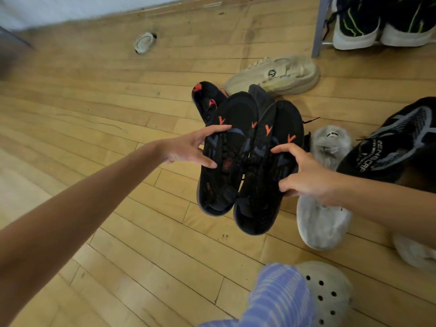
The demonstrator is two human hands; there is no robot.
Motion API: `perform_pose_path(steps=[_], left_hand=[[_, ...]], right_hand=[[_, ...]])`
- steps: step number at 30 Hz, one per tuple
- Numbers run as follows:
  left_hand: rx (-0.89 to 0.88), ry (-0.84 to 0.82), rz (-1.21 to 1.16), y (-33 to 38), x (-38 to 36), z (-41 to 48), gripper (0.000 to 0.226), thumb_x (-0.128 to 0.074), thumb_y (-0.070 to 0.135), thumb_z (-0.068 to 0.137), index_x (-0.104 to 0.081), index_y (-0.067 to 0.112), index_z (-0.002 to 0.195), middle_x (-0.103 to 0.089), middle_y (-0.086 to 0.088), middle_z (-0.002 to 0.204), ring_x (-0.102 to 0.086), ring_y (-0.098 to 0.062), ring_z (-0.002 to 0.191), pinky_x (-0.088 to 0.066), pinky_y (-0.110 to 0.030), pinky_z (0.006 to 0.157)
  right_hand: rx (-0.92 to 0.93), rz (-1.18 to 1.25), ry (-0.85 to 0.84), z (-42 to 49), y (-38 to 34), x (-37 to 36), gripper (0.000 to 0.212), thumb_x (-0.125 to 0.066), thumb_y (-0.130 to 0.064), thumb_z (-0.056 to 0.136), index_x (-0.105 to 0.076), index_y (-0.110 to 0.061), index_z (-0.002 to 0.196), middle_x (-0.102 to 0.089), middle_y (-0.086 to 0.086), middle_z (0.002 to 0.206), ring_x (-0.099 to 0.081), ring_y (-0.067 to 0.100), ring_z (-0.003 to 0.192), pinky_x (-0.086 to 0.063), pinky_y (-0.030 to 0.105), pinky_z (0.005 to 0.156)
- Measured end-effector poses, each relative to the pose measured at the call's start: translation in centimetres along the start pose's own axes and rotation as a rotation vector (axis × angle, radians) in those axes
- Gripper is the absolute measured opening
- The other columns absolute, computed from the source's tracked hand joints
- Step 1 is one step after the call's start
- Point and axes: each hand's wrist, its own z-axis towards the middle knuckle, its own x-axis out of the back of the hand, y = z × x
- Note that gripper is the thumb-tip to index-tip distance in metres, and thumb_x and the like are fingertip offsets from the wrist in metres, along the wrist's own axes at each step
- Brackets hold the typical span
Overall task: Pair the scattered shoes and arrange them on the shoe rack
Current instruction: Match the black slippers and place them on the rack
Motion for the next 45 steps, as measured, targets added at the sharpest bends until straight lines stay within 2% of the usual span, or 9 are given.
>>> perform_pose_path(steps=[4, 9, 20, 29, 31, 33, 37, 43, 45], left_hand=[[0.002, -0.001, 0.002, 0.0, 0.0, 0.0, 0.091, -0.069, -0.006, 0.079, -0.027, 0.040, 0.144, -0.040, 0.017, 0.137, -0.045, -0.001, 0.125, -0.050, -0.021, 0.094], [0.003, -0.003, -0.003, -0.1, 0.0, 0.0, 0.091, -0.069, -0.006, 0.079, -0.027, 0.040, 0.145, -0.039, 0.012, 0.142, -0.046, -0.005, 0.127, -0.047, -0.029, 0.100], [-0.025, -0.005, 0.005, 0.2, 0.1, 0.0, 0.090, -0.069, -0.006, 0.079, -0.028, 0.044, 0.141, -0.037, 0.011, 0.145, -0.045, -0.007, 0.130, -0.044, -0.031, 0.103], [-0.055, -0.016, 0.029, 1.3, 0.4, 0.3, 0.091, -0.069, -0.006, 0.079, -0.028, 0.039, 0.146, -0.040, 0.020, 0.141, -0.049, 0.002, 0.124, -0.049, -0.022, 0.096], [-0.087, -0.010, 0.031, 2.4, 0.6, 0.6, 0.091, -0.068, -0.007, 0.079, -0.027, 0.038, 0.146, -0.038, 0.019, 0.142, -0.049, 0.002, 0.124, -0.049, -0.020, 0.095], [-0.128, -0.014, 0.008, 3.8, 0.7, 1.1, 0.092, -0.069, -0.007, 0.078, -0.027, 0.039, 0.146, -0.040, 0.018, 0.143, -0.049, -0.001, 0.126, -0.048, -0.020, 0.096], [-0.242, -0.049, -0.074, 8.0, 0.4, 3.4, 0.095, -0.077, 0.005, 0.071, -0.029, 0.041, 0.145, -0.042, 0.014, 0.145, -0.050, -0.008, 0.128, -0.049, -0.028, 0.098], [-0.472, -0.102, -0.086, 18.6, -3.0, 10.1, 0.092, -0.073, -0.005, 0.075, -0.033, 0.041, 0.144, -0.042, 0.021, 0.142, -0.050, -0.003, 0.127, -0.049, -0.021, 0.096], [-0.523, -0.163, -0.105, 22.3, -5.0, 12.5, 0.093, -0.078, 0.000, 0.072, -0.035, 0.042, 0.142, -0.040, 0.018, 0.145, -0.049, -0.007, 0.129, -0.048, -0.031, 0.101]], right_hand=[[-0.002, 0.009, -0.009, 0.0, 0.0, 0.0, 0.076, -0.059, 0.017, 0.067, -0.051, -0.042, 0.114, -0.033, 0.008, 0.127, -0.053, 0.038, 0.106, -0.060, 0.035, 0.059], [-0.004, 0.024, -0.015, 0.1, 0.0, 0.0, 0.076, -0.060, 0.016, 0.066, -0.051, -0.042, 0.114, -0.036, 0.008, 0.129, -0.054, 0.037, 0.106, -0.061, 0.034, 0.059], [-0.004, 0.040, -0.009, 0.1, 0.0, 0.0, 0.078, -0.058, 0.018, 0.066, -0.051, -0.043, 0.114, -0.034, 0.006, 0.128, -0.055, 0.036, 0.105, -0.061, 0.036, 0.063], [0.016, 0.070, -0.027, -0.4, -0.8, 1.2, 0.078, -0.059, 0.018, 0.065, -0.053, -0.047, 0.108, -0.040, 0.009, 0.131, -0.058, 0.036, 0.104, -0.060, 0.035, 0.062], [0.031, 0.053, -0.041, -1.1, -1.8, 2.4, 0.077, -0.059, 0.019, 0.068, -0.053, -0.045, 0.110, -0.042, 0.011, 0.129, -0.060, 0.036, 0.101, -0.060, 0.034, 0.062], [0.045, 0.035, -0.044, -2.2, -3.3, 4.2, 0.076, -0.058, 0.020, 0.071, -0.051, -0.040, 0.117, -0.046, 0.013, 0.126, -0.063, 0.035, 0.099, -0.061, 0.040, 0.068], [0.036, -0.024, -0.022, -5.0, -6.5, 9.4, 0.074, -0.058, 0.019, 0.076, -0.048, -0.037, 0.124, -0.057, 0.015, 0.117, -0.065, 0.037, 0.101, -0.059, 0.045, 0.079], [0.047, -0.093, 0.188, -11.0, -9.3, 19.7, 0.072, -0.057, 0.021, 0.077, -0.049, -0.033, 0.124, -0.060, 0.012, 0.107, -0.064, 0.026, 0.086, -0.060, 0.040, 0.074], [0.033, -0.101, 0.245, -13.3, -9.3, 23.4, 0.071, -0.058, 0.020, 0.078, -0.050, -0.034, 0.122, -0.060, 0.009, 0.109, -0.066, 0.024, 0.084, -0.061, 0.037, 0.069]])
